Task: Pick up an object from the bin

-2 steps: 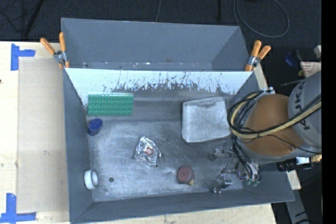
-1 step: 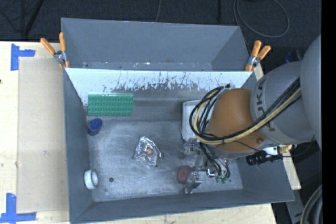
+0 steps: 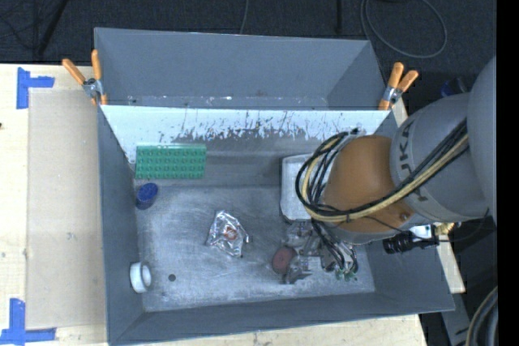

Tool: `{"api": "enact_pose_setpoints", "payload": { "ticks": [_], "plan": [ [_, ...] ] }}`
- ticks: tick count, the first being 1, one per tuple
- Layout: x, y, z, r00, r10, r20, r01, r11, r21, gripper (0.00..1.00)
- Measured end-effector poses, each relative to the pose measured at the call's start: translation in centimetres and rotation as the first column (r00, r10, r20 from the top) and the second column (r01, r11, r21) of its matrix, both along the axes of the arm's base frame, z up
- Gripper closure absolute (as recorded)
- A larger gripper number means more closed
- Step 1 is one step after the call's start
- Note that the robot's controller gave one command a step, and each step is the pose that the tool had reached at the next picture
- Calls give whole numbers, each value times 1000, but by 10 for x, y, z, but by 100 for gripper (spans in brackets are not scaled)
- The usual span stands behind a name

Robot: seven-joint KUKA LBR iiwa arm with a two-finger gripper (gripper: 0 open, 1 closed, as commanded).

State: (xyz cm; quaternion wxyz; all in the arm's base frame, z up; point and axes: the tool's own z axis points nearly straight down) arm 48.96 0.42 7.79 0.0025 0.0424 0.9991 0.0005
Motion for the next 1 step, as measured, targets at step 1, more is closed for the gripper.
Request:
{"api": "enact_pose_setpoints", "payload": {
  "ticks": [1],
  "plan": [
    [-7,0,154,977,215,2,-215,977,-2,100]
  ]
}}
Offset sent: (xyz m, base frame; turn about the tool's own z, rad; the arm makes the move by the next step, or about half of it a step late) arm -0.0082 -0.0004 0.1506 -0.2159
